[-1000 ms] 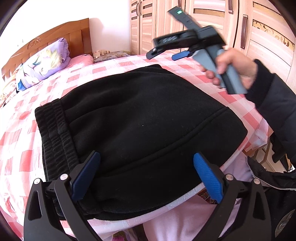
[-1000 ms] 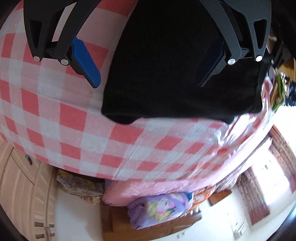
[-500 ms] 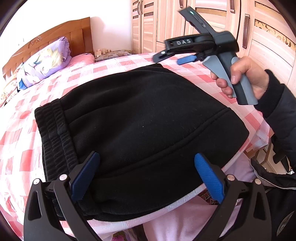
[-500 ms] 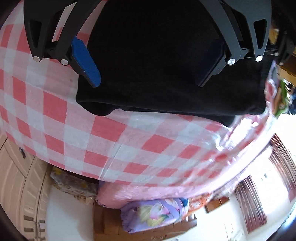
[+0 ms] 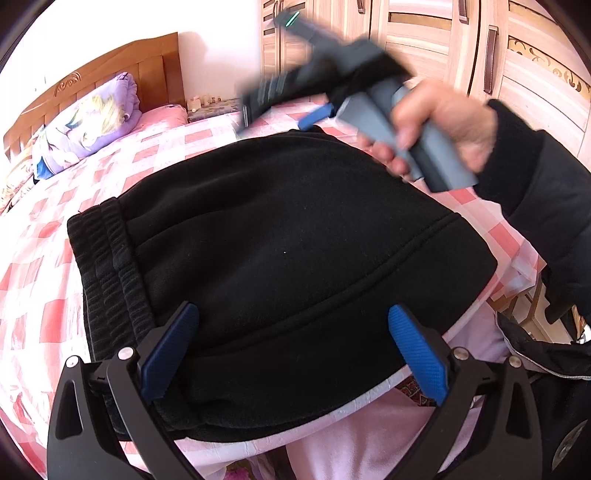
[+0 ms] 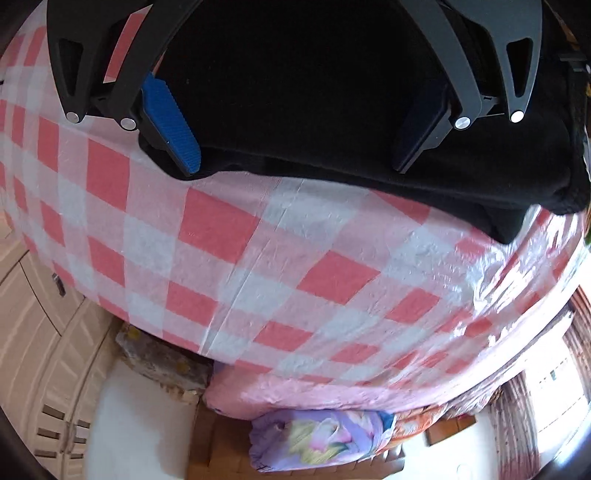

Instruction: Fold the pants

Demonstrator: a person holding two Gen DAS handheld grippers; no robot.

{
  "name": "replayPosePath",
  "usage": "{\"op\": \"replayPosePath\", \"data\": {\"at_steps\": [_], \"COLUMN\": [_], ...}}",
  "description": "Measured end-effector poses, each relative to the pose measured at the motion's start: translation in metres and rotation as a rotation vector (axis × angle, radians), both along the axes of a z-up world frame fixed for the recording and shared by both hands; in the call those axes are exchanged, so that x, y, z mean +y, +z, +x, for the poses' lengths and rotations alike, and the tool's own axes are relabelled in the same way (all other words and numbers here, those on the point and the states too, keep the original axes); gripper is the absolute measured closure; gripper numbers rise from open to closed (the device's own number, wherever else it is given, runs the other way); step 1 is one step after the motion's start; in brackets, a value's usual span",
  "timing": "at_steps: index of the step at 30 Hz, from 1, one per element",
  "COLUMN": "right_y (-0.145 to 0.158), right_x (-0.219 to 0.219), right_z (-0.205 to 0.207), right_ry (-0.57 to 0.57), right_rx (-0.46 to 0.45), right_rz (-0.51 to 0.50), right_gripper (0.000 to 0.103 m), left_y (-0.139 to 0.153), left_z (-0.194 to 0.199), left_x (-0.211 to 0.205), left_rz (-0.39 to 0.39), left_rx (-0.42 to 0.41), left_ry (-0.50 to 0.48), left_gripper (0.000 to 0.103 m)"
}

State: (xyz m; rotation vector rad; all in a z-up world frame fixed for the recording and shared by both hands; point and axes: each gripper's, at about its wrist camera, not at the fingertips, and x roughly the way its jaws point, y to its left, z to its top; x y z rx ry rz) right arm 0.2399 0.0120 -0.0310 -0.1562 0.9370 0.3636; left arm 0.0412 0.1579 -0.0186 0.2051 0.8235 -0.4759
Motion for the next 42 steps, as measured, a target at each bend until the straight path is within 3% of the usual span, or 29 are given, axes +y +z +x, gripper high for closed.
{"op": "replayPosePath", "data": {"at_steps": [4, 6, 10, 15, 22, 26, 28, 31, 34, 35, 39, 42], "right_y": [0.039, 0.054, 0.060, 0.020, 0.009, 0.007, 0.004, -0.001, 0.003, 0.007, 0.029, 0.042], "right_x": [-0.041, -0.051, -0.063, -0.067, -0.095, -0.087, -0.084, -0.094, -0.101, -0.103, -0.118, -0.129], "right_z": [-0.026, -0.044, -0.102, -0.156, -0.189, -0.199, -0.204, -0.198, -0.197, -0.201, -0.227, -0.250], "right_ry": [-0.108, -0.102, -0.046, 0.012, -0.003, 0.038, 0.035, 0.028, -0.014, -0.032, -0.056, -0.100], "right_rx": [-0.091, -0.127, -0.195, -0.170, -0.145, -0.145, -0.173, -0.131, -0.136, -0.164, -0.268, -0.341], "right_rz": [0.242, 0.270, 0.177, -0.005, 0.072, 0.104, 0.086, 0.133, 0.127, 0.105, 0.168, 0.236], "right_gripper": [0.004, 0.004, 0.004, 0.004, 0.004, 0.004, 0.004, 0.004, 0.004, 0.004, 0.004, 0.004], "left_y": [0.000, 0.001, 0.001, 0.001, 0.012, 0.059, 0.072, 0.058, 0.022, 0.014, 0.028, 0.064], "left_z": [-0.002, -0.002, -0.003, -0.005, -0.008, -0.001, 0.021, 0.065, 0.099, 0.105, 0.085, 0.039], "left_x": [-0.002, -0.004, -0.004, -0.004, -0.008, 0.007, 0.017, 0.023, 0.017, 0.015, 0.020, 0.037], "left_rz": [0.007, 0.014, 0.013, 0.012, 0.014, -0.171, -0.197, -0.148, 0.072, 0.098, 0.081, 0.017], "left_rx": [0.005, 0.004, 0.000, -0.007, 0.014, 0.005, 0.007, 0.077, 0.144, 0.166, 0.073, -0.143], "left_ry": [0.007, 0.007, 0.005, 0.010, 0.032, 0.003, 0.092, 0.172, 0.264, 0.267, 0.293, 0.403], "left_gripper": [0.001, 0.001, 0.001, 0.001, 0.002, 0.002, 0.002, 0.002, 0.002, 0.002, 0.002, 0.002]}}
